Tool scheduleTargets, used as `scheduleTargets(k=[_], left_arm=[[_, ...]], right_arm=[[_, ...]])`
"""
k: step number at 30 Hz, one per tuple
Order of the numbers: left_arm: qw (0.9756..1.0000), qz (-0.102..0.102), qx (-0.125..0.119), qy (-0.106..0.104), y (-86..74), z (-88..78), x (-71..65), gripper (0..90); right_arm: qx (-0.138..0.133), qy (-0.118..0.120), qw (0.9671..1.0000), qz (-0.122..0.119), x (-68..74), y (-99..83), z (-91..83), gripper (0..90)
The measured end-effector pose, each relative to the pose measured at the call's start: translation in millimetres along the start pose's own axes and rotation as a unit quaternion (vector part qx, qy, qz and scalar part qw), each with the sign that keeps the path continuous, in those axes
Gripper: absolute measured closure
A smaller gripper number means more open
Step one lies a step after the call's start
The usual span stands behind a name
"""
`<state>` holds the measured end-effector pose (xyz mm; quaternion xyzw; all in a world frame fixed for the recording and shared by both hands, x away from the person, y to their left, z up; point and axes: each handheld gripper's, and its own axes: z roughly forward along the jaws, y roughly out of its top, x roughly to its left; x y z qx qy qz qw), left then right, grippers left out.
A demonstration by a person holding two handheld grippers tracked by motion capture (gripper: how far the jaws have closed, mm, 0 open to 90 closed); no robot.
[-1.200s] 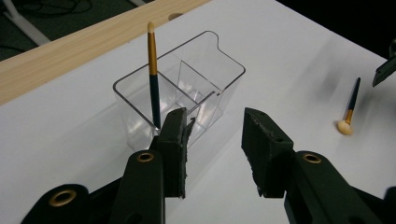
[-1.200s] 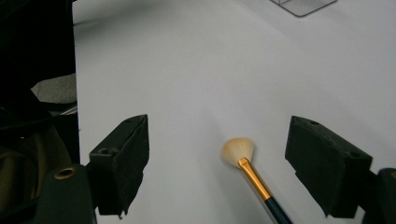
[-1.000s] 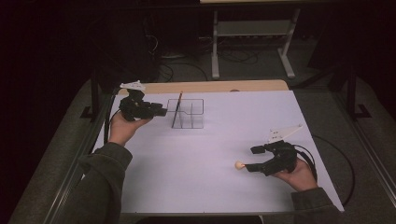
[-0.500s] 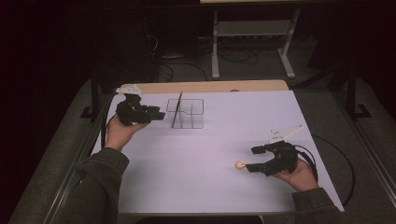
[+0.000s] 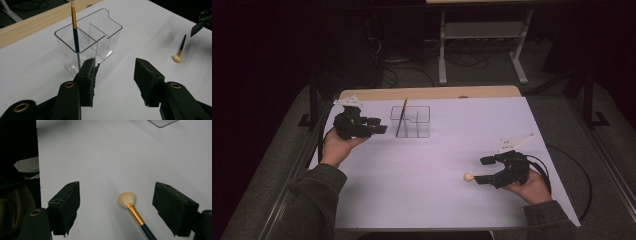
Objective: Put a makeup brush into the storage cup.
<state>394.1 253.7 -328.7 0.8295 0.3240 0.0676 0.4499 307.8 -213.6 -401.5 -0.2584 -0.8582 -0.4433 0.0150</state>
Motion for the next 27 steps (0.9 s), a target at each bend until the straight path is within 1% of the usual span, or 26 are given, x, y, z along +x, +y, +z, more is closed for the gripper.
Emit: scheduleTargets(k=[3, 4, 6, 7, 9, 10, 12, 13, 16, 17, 18, 20, 21, 22, 24, 25, 27], left_arm=[[0.9999, 0.001, -0.009, -0.005, -1.1, -3.3, -0.8, 50.2], [0.9999, -0.002, -0.011, -0.005, -1.9, -3.8, -1.9, 49.9], [1.0, 0.005, -0.007, -0.002, -3.2, -5.1, -2.7, 49.2], [1.0, 0.001, -0.009, -0.002, -4.1, -5.6, -3.5, 48.8], [0.9999, 0.004, -0.011, -0.004, -5.9, -6.7, -3.0, 48.1], [0.9999, 0.0, -0.01, -0.004, -7.1, -7.1, -4.0, 47.7], [0.9999, 0.002, -0.012, -0.004, -9.8, -7.5, -5.2, 46.2], [0.9999, 0.0, -0.009, -0.005, -11.2, -7.4, -6.2, 45.6], [1.0, 0.009, -0.002, -0.003, -14.9, -7.9, -7.9, 44.3], [1.0, 0.004, -0.005, -0.003, -16.1, -7.8, -8.9, 43.9], [1.0, 0.007, -0.005, -0.003, -17.1, -8.1, -9.1, 43.5], [1.0, 0.004, -0.006, -0.004, -18.6, -8.1, -11.3, 43.0], [0.9999, 0.011, -0.002, -0.003, -18.8, -8.2, -11.5, 43.0], [1.0, 0.009, -0.001, -0.002, -19.2, -8.2, -13.0, 43.0], [0.9999, 0.014, -0.003, -0.002, -19.9, -8.6, -14.4, 42.9], [0.9999, 0.013, -0.002, -0.003, -20.2, -8.9, -15.4, 42.6], [0.9998, 0.017, 0.001, -0.003, -20.5, -9.3, -17.2, 42.1]], right_arm=[[0.001, 0.0, 1.0, 0.003, -0.4, -0.1, 0.5, 21.1], [0.001, -0.001, 1.0, 0.003, -0.3, 0.0, 0.4, 21.1], [-0.001, -0.001, 1.0, 0.001, -0.8, 0.1, 0.4, 21.1], [0.0, -0.001, 1.0, 0.002, -1.1, 0.1, 0.4, 21.1], [0.002, -0.001, 1.0, 0.003, -2.2, -0.4, 1.1, 21.1], [0.003, -0.001, 1.0, 0.003, -2.6, -0.4, 1.5, 21.1], [0.003, -0.004, 1.0, 0.003, -2.2, 0.0, 2.7, 21.2], [0.005, -0.004, 1.0, 0.003, -1.8, 0.2, 3.2, 21.2], [0.01, -0.004, 0.9999, 0.002, -1.7, 0.6, 5.7, 21.2], [0.012, -0.005, 0.9999, 0.0, -2.4, 0.6, 6.7, 21.2], [0.016, -0.004, 0.9999, 0.002, -1.9, 0.7, 7.6, 21.2], [0.019, -0.005, 0.9998, 0.0, -1.7, 0.9, 9.0, 21.2], [0.02, -0.005, 0.9998, 0.0, -1.6, 1.0, 9.1, 21.3], [0.02, -0.005, 0.9998, 0.0, -1.6, 1.0, 9.1, 21.3], [0.02, -0.006, 0.9998, 0.001, -1.9, 0.7, 8.2, 21.5], [0.019, -0.007, 0.9998, 0.001, -2.3, 0.5, 7.7, 21.5], [0.018, -0.008, 0.9998, 0.004, -2.7, 0.0, 6.3, 21.7]])
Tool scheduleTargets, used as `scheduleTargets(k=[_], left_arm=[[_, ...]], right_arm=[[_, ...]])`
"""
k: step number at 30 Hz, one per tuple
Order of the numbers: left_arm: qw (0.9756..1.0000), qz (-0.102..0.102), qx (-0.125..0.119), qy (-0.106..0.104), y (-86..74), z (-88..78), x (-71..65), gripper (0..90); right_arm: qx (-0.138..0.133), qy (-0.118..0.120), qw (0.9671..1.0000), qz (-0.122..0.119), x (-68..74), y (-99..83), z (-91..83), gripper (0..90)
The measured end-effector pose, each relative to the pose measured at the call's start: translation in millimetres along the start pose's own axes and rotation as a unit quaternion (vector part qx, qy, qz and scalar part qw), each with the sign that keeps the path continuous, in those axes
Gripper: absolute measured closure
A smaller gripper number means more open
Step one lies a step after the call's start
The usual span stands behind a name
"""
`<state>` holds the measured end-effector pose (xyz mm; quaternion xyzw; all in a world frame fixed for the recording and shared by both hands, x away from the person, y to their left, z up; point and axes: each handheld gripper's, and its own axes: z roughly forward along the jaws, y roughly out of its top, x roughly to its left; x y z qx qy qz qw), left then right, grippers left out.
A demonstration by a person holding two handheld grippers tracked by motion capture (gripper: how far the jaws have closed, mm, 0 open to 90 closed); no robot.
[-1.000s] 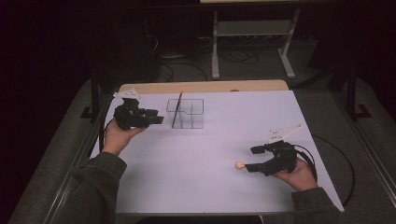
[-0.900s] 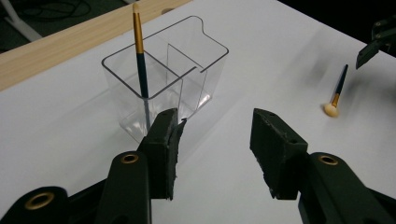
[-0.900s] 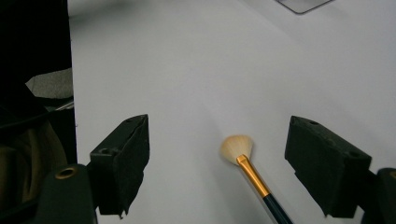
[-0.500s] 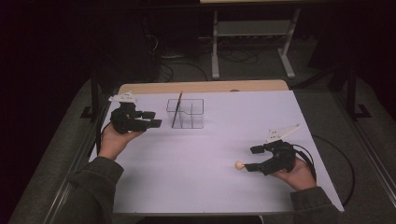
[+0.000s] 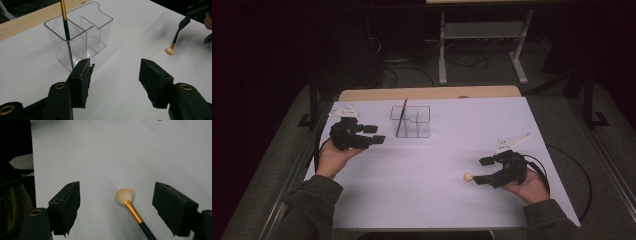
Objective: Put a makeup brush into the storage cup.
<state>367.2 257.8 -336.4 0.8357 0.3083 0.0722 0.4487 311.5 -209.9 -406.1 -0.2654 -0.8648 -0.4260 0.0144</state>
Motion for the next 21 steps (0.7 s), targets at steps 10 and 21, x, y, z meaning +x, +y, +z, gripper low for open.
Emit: scheduleTargets(k=[10, 21], left_arm=[[1.0, 0.006, -0.007, -0.001, -3.7, -4.2, -8.4, 39.3], [1.0, 0.002, -0.009, 0.004, -14.0, -9.2, -14.1, 35.8]], right_arm=[[0.011, -0.017, 0.9997, -0.008, 0.9, 1.9, -8.7, 21.7], [0.021, -0.033, 0.9992, -0.008, 0.3, 6.1, -16.2, 22.0]])
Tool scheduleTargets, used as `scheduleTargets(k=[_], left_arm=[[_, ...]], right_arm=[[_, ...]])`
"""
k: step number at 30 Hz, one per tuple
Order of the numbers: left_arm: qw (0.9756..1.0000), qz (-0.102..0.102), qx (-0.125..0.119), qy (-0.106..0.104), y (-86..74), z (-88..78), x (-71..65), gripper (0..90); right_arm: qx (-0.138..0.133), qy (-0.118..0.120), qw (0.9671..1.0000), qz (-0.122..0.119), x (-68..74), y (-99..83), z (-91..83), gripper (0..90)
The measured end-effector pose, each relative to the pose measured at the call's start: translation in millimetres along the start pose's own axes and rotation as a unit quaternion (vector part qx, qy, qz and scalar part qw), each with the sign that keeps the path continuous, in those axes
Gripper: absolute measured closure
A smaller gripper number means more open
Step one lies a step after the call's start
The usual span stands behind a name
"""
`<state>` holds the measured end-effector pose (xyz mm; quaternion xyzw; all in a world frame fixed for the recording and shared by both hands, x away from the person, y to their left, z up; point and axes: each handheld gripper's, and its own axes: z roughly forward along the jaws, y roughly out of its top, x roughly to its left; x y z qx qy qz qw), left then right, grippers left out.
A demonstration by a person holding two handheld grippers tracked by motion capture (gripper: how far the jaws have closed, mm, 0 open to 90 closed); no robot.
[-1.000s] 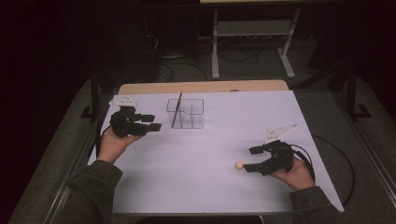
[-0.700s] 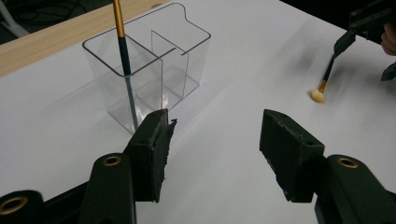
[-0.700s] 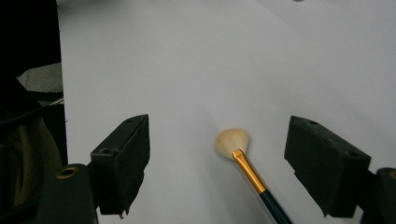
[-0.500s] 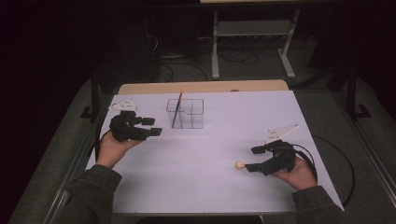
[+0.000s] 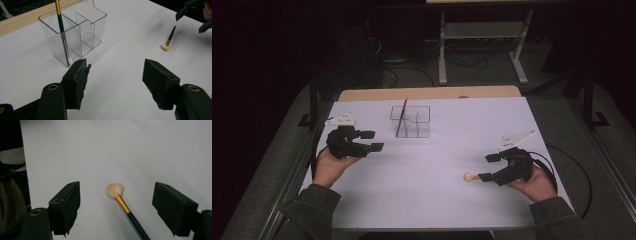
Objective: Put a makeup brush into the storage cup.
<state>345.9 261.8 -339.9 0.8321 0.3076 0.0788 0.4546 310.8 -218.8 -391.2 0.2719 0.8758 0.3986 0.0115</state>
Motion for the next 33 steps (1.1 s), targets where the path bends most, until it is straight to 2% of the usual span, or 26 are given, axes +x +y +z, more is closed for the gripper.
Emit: scheduleTargets(k=[12, 17, 33], left_arm=[[1.0, -0.002, -0.003, -0.006, -10.8, 0.4, -7.1, 34.2], [1.0, 0.001, 0.003, -0.005, -16.3, 2.0, -8.8, 33.7], [1.0, 0.003, -0.001, -0.002, -31.6, 2.6, -18.1, 30.8]], right_arm=[[0.006, -0.001, 1.0, -0.007, -2.6, 5.8, -0.6, 22.0], [0.009, -0.001, 0.9999, -0.007, -3.1, 6.1, -0.5, 22.0], [0.027, -0.005, 0.9995, -0.015, -7.3, 13.6, -0.6, 22.3]])
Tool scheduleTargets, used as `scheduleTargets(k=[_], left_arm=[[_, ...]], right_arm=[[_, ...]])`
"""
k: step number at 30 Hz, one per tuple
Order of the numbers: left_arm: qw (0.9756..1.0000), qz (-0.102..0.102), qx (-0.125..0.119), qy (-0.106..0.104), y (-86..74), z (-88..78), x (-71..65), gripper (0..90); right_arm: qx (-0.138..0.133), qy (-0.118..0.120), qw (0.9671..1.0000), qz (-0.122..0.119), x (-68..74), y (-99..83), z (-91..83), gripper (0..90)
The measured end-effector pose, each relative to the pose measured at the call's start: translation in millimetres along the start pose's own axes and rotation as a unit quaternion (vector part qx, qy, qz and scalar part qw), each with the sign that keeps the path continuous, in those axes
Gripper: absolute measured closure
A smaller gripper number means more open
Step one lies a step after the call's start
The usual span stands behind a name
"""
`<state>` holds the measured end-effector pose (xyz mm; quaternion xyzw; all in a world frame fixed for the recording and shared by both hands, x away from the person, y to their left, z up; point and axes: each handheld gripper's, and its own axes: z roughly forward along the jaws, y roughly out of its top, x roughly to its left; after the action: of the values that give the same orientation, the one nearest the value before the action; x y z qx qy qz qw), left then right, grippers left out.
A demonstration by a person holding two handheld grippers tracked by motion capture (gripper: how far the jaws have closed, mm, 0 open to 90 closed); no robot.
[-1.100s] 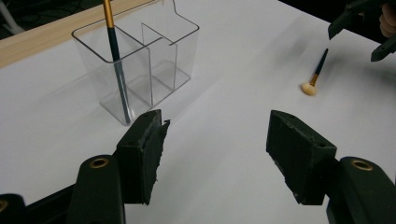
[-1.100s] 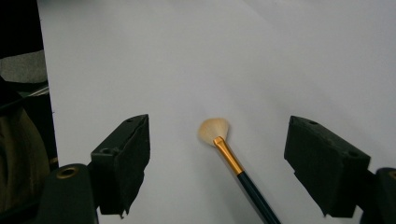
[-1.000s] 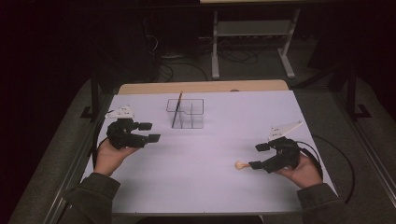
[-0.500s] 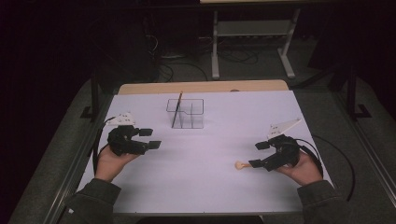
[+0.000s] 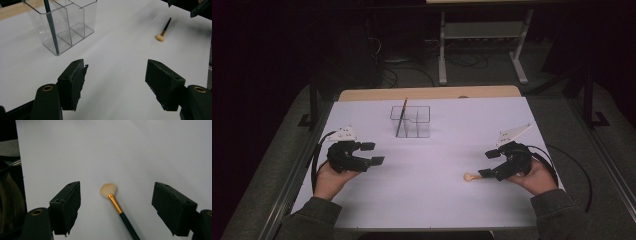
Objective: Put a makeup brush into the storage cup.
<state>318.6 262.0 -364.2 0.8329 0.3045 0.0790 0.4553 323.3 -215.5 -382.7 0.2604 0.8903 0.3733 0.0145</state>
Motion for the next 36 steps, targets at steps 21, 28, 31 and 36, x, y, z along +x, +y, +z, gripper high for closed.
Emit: scheduleTargets(k=[21, 28, 31, 36], left_arm=[[0.9999, 0.011, -0.004, 0.003, -19.7, 2.6, -17.9, 29.6], [0.9999, 0.011, -0.003, 0.006, -24.2, 5.7, -24.5, 29.3], [0.9998, 0.016, 0.001, 0.007, -25.2, 6.7, -25.0, 29.2], [0.9998, 0.017, 0.004, 0.005, -27.0, 8.4, -26.0, 29.2]], right_arm=[[0.016, -0.015, 0.9996, -0.017, -0.9, 12.7, -14.6, 23.1], [0.027, -0.019, 0.9991, -0.025, -0.7, 14.5, -13.5, 24.3], [0.035, -0.021, 0.9988, -0.028, -1.6, 14.5, -11.6, 24.4], [0.039, -0.019, 0.9986, -0.029, -2.3, 15.0, -9.1, 25.0]])
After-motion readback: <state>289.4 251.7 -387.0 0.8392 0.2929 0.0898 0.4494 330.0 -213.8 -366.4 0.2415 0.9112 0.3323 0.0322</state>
